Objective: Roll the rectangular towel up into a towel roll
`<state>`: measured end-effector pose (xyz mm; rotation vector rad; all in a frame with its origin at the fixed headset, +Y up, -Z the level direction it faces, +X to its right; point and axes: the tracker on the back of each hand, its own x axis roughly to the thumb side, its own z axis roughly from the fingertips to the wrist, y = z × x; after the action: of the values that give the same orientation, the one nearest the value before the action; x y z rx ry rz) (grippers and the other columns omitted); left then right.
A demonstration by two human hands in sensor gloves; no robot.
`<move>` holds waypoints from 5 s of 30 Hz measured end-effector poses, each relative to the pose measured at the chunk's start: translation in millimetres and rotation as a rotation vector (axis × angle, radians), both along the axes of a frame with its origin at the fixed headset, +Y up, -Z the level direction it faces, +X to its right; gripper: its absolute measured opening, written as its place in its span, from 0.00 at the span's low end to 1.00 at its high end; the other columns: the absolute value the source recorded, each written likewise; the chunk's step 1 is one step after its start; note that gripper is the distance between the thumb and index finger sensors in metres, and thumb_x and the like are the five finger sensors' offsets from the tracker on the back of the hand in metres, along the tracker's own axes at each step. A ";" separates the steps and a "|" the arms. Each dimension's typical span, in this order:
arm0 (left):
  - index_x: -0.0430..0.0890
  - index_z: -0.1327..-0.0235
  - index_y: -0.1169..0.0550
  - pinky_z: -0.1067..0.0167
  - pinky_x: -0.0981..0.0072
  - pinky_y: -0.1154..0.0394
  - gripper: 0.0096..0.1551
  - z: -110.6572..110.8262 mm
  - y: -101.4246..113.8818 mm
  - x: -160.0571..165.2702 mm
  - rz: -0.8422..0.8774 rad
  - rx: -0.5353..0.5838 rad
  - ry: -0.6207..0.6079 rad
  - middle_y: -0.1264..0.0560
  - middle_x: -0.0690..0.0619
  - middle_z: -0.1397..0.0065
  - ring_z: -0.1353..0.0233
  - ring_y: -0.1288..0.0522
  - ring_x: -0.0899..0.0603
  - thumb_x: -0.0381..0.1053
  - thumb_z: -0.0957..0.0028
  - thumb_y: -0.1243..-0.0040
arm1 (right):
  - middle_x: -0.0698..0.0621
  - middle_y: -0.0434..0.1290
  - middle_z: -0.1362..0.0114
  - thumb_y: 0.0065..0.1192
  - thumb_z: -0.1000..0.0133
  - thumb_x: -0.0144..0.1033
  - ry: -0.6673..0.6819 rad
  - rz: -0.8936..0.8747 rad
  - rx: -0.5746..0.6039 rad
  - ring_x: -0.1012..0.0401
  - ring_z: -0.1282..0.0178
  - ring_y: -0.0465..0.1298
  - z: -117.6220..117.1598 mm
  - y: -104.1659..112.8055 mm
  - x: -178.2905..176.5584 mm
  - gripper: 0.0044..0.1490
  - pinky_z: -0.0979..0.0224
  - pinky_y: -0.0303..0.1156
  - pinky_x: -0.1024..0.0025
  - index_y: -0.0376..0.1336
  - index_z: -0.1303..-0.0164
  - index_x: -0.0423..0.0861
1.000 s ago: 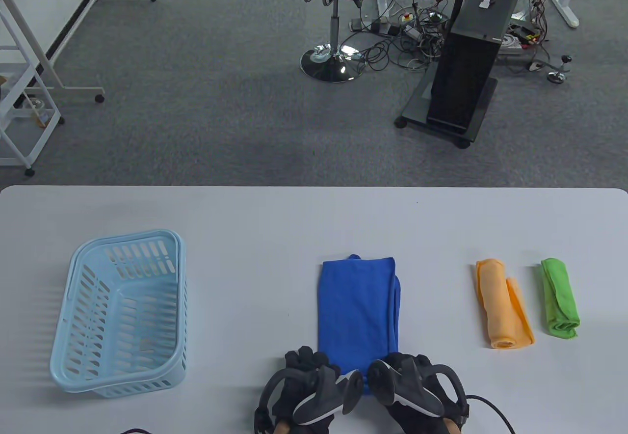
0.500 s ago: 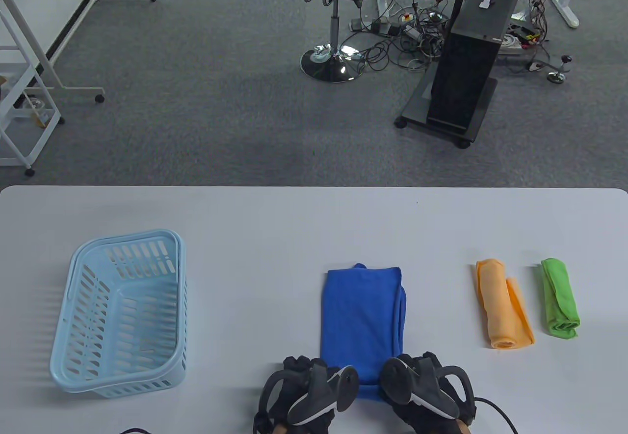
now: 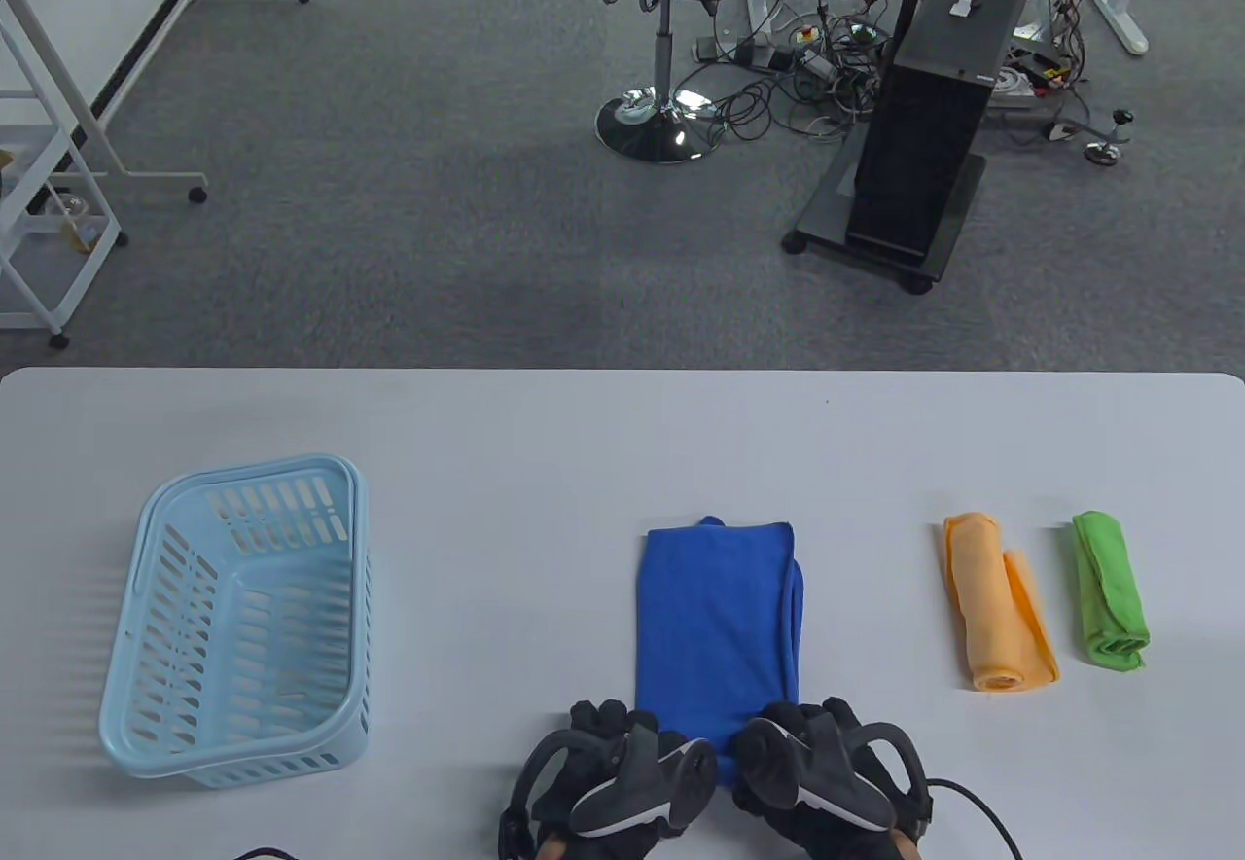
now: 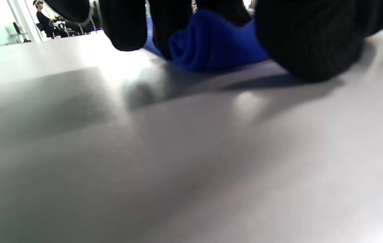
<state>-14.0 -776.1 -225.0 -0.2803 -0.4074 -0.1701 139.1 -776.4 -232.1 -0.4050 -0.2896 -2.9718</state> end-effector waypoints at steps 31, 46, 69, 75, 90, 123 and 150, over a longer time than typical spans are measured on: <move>0.62 0.41 0.22 0.29 0.31 0.49 0.29 6.2 8.2 3.4 0.055 0.072 -0.008 0.33 0.43 0.26 0.23 0.41 0.32 0.59 0.58 0.50 | 0.51 0.63 0.30 0.59 0.61 0.44 -0.037 -0.063 0.080 0.54 0.31 0.70 -4.4 4.7 4.4 0.30 0.25 0.59 0.43 0.70 0.47 0.57; 0.45 0.43 0.19 0.31 0.30 0.44 0.33 -1.7 3.6 -6.8 0.155 0.027 0.068 0.25 0.45 0.33 0.26 0.34 0.33 0.58 0.59 0.43 | 0.49 0.61 0.29 0.59 0.64 0.49 -0.111 -0.098 -0.002 0.52 0.31 0.68 -6.5 1.7 14.6 0.36 0.25 0.58 0.42 0.68 0.45 0.52; 0.58 0.40 0.21 0.30 0.30 0.48 0.32 1.3 6.8 -5.6 0.147 0.052 0.022 0.37 0.42 0.24 0.24 0.41 0.31 0.62 0.59 0.48 | 0.49 0.64 0.31 0.59 0.65 0.52 -0.096 -0.138 0.011 0.51 0.31 0.68 -3.6 9.3 19.8 0.35 0.25 0.59 0.42 0.72 0.47 0.53; 0.51 0.35 0.26 0.29 0.30 0.48 0.42 0.6 0.5 1.9 0.010 0.042 0.009 0.37 0.44 0.23 0.22 0.42 0.32 0.65 0.65 0.37 | 0.47 0.56 0.26 0.68 0.66 0.49 -0.093 -0.060 -0.066 0.50 0.26 0.62 -3.7 4.4 15.6 0.43 0.23 0.54 0.41 0.65 0.38 0.52; 0.51 0.43 0.19 0.30 0.30 0.50 0.31 -0.5 4.0 -8.9 0.131 -0.013 0.096 0.42 0.42 0.23 0.22 0.45 0.31 0.62 0.57 0.45 | 0.49 0.58 0.29 0.61 0.64 0.48 -0.100 -0.202 -0.043 0.51 0.27 0.62 -7.8 10.9 29.5 0.35 0.23 0.54 0.42 0.65 0.44 0.55; 0.37 0.52 0.14 0.31 0.30 0.44 0.34 4.0 6.0 -5.7 0.222 0.023 -0.009 0.33 0.43 0.27 0.24 0.39 0.31 0.55 0.55 0.53 | 0.50 0.67 0.32 0.54 0.62 0.53 -0.052 -0.301 -0.163 0.51 0.27 0.66 -7.9 8.3 35.5 0.36 0.25 0.57 0.40 0.75 0.50 0.49; 0.43 0.39 0.21 0.31 0.31 0.44 0.39 7.1 5.5 -2.9 0.142 0.045 -0.058 0.31 0.43 0.28 0.25 0.38 0.32 0.61 0.62 0.39 | 0.51 0.66 0.29 0.62 0.63 0.48 -0.052 -0.208 -0.120 0.52 0.27 0.69 -6.5 8.8 28.4 0.38 0.25 0.60 0.42 0.67 0.38 0.53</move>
<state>-16.9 -770.5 -218.0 -0.2013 -0.4789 -0.0486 167.5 -767.6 -238.6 -0.3932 -0.4604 -3.1830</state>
